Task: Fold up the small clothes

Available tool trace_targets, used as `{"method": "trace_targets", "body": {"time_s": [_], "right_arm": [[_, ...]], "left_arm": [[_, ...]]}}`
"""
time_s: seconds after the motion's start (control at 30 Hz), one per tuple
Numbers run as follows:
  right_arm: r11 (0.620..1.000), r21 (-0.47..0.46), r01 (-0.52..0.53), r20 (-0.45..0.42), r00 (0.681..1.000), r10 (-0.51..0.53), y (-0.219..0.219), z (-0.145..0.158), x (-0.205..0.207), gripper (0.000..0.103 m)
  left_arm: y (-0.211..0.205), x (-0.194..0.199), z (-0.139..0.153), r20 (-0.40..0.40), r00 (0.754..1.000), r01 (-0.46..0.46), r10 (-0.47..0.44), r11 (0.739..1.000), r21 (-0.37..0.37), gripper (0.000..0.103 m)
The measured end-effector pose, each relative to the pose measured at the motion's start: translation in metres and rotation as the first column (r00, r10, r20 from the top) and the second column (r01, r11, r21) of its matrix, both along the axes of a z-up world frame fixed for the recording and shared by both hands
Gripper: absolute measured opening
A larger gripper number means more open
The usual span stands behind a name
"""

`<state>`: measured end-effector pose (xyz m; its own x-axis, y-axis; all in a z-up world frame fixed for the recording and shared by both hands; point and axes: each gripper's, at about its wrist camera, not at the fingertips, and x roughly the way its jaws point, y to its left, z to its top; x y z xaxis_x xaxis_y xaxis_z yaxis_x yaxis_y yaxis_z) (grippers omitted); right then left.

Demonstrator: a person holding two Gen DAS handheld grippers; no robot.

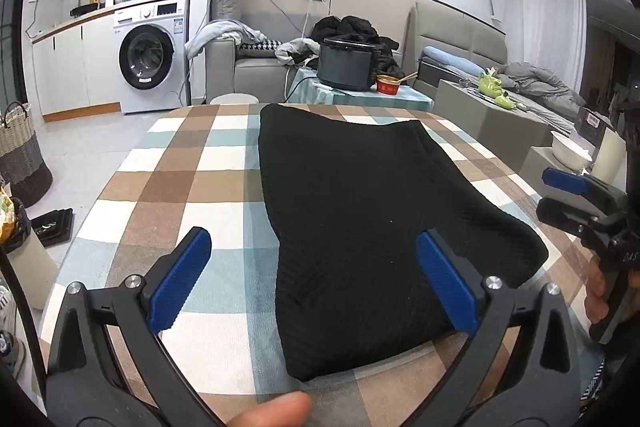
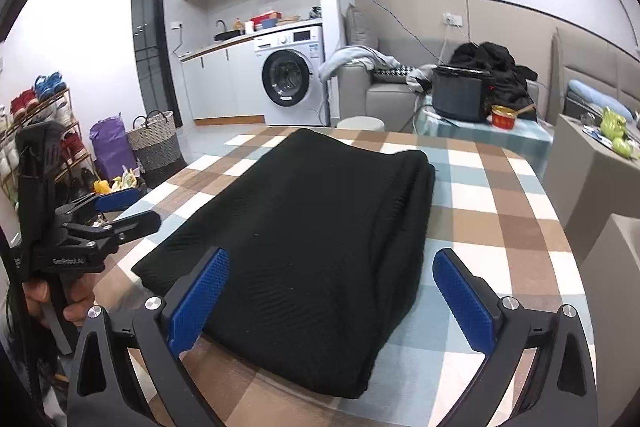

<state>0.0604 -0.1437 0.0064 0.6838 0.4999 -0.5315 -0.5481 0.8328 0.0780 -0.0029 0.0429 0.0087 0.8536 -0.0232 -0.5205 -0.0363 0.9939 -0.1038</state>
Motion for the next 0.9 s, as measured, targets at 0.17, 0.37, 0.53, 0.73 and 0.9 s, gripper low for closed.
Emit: {"method": "trace_targets", "body": {"time_s": [0.17,0.37,0.53,0.73,0.9], "right_arm": [[1.000,0.010,-0.008,0.011,1.000,0.007,-0.001,-0.002,-0.007,0.103],[1.000,0.016,0.001,0.015,1.000,-0.001,-0.004,-0.008,-0.011,0.103],[1.000,0.020,0.007,0.034,0.999,-0.008,-0.006,-0.011,-0.015,0.103],[1.000,0.006,0.005,0.073,0.997,-0.006,-0.004,-0.015,-0.025,0.103],[1.000,0.002,-0.018,0.085,0.996,0.017,-0.002,-0.016,-0.028,0.103]], "left_arm": [[-0.007,-0.003,-0.004,0.004,1.000,0.009,-0.009,1.000,0.017,0.102],[-0.010,-0.006,-0.006,0.009,1.000,0.011,-0.011,1.000,0.027,0.102],[-0.011,-0.009,-0.004,0.025,1.000,0.008,-0.009,0.999,0.035,0.102],[-0.010,-0.009,-0.004,0.022,1.000,0.015,-0.016,1.000,0.026,0.102],[-0.009,-0.007,-0.005,0.018,1.000,0.017,-0.017,1.000,0.024,0.102]]}}
